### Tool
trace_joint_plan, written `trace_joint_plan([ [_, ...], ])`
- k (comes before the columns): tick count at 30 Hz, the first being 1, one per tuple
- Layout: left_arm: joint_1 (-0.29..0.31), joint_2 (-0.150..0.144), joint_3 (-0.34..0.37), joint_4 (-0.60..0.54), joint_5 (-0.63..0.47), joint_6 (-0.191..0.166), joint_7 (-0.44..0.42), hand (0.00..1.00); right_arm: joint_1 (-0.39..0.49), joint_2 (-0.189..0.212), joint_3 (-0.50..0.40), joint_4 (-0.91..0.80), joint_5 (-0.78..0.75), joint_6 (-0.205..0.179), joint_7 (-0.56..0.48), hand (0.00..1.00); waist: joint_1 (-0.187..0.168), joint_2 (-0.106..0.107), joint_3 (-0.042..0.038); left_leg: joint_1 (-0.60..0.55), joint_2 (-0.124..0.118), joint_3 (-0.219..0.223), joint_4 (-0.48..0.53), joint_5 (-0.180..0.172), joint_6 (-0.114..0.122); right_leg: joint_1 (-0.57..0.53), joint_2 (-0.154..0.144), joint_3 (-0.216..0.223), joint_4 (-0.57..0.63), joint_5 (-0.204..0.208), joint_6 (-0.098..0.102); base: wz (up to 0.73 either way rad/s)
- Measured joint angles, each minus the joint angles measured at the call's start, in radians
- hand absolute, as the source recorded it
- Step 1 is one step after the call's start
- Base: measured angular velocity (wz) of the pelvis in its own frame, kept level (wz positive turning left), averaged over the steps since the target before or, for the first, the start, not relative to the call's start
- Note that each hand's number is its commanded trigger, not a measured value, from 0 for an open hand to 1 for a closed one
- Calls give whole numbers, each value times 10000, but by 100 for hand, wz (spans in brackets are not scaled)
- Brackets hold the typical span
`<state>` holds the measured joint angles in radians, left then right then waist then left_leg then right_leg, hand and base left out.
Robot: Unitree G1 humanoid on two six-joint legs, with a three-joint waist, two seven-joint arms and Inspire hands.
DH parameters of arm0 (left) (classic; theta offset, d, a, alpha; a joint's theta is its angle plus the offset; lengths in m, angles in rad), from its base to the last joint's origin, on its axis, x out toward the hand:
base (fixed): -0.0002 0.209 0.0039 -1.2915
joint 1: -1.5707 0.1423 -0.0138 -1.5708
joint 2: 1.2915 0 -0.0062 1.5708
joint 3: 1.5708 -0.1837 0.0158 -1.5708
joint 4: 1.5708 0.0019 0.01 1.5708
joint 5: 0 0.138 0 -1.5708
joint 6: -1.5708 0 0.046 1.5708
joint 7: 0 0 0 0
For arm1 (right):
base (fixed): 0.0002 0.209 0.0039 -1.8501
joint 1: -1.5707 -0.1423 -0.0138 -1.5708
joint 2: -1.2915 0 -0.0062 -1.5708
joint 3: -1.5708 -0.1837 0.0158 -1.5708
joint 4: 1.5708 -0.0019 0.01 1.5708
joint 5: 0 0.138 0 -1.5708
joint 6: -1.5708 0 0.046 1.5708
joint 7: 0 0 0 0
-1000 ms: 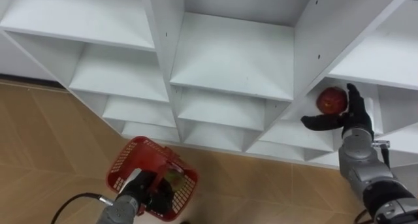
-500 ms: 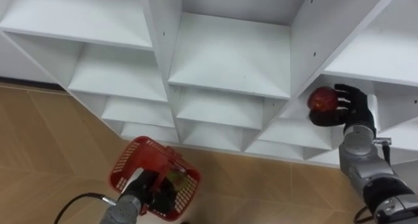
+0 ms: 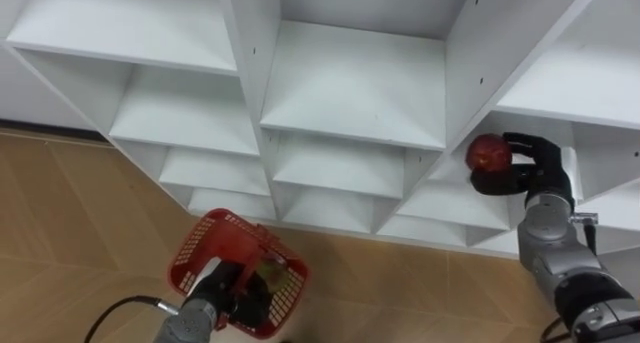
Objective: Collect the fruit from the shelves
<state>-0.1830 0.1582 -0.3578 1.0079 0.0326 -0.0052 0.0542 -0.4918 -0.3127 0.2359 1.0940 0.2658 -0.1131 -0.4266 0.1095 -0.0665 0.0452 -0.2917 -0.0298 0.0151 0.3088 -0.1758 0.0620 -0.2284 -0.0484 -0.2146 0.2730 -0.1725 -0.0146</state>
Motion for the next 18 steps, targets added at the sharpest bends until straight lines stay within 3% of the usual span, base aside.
trace_joint_plan([
  [7, 0, -271, -2, 313, -6, 1, 3, 100, 0, 107, -3, 53, 151, 0, -10, 100, -1, 27, -21, -5, 0, -9, -19, 77, -15, 4, -6, -50, 0, 37, -54, 0],
  [18, 0, -318, 0, 358, -6, 1, 1, 100, 0, 108, -14, 217, 830, 1, -3, 100, -2, 26, -21, -24, 3, -49, -21, 141, -24, 0, -6, -99, 27, 73, -105, 0],
])
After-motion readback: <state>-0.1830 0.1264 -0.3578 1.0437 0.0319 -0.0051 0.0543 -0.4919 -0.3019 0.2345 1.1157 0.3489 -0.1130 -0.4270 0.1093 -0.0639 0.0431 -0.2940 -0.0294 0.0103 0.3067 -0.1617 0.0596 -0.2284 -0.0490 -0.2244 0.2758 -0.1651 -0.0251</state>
